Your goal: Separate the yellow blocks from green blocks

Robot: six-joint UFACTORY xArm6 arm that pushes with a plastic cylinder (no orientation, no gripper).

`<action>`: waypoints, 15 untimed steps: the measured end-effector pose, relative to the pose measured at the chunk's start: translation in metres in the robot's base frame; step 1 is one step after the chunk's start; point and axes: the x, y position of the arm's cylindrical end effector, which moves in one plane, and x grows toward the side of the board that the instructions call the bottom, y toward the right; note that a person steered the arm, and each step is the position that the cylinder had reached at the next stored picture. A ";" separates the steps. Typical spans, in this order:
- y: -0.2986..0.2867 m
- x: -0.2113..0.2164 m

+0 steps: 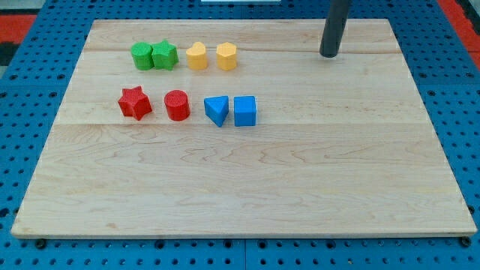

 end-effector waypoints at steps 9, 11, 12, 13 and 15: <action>-0.289 0.036; -0.251 0.036; -0.229 0.036; -0.227 0.036; -0.257 0.035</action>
